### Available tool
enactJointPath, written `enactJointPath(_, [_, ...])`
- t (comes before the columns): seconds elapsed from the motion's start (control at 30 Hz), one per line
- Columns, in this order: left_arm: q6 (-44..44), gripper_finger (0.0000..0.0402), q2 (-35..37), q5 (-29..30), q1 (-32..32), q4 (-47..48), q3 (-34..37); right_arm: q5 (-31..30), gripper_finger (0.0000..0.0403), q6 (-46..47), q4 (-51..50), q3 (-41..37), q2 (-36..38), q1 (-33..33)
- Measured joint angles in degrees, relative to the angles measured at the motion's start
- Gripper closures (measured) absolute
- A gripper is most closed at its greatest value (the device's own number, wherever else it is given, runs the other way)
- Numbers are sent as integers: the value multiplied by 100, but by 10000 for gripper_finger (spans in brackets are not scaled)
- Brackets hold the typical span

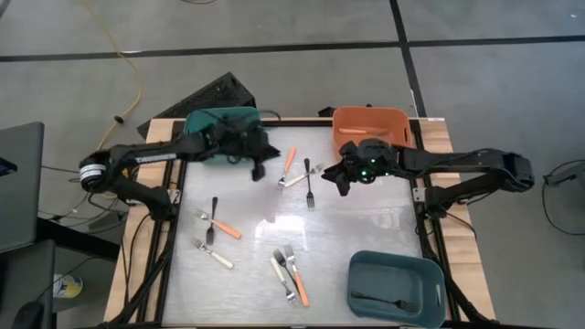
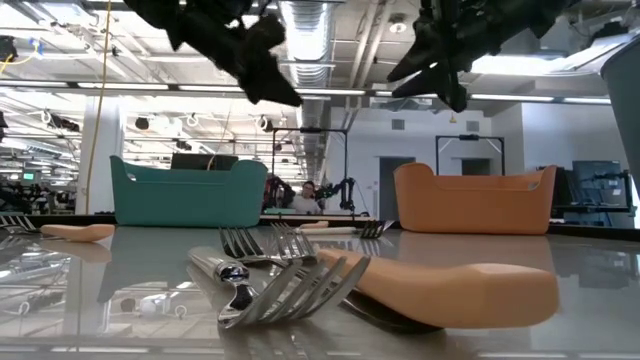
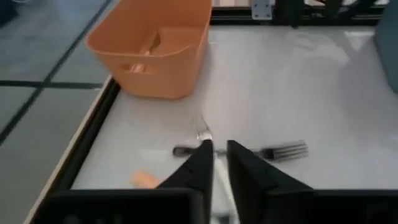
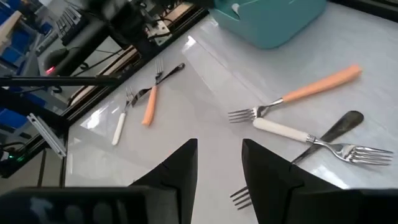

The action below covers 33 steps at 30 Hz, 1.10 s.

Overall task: Sort silverware by color (type)
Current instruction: Put the white fork into the green bin

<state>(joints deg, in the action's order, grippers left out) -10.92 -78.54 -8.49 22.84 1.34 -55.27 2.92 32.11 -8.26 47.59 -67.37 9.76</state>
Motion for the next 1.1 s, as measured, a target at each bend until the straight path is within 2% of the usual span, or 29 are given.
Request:
enactJointPath(0.17, [613, 288, -899, 61, -373, -778, -70, 50, 255, -48, 35, 0, -44, 0])
enactJointPath(0.3, [955, 230, -1897, 104, -518, -738, -404, 230, 255, -110, -87, 0, -7, 0])
enactJointPath(0.43, [940, 192, -2664, 177, -529, -618, -751, 431, 255, -211, -243, 0, 0, -2])
enactJointPath(0.57, [879, 181, -3040, 358, -528, -497, -864, 475, 255, -288, -433, 1, 0, -25])
enactJointPath(0.9, [603, 180, -3201, 813, -560, -583, -843, 476, 255, -854, -548, 0, -2, -73])
enactJointPath(1.1, [825, 190, -3597, 600, -634, -490, -839, 476, 255, -1029, -585, 0, -2, -22])
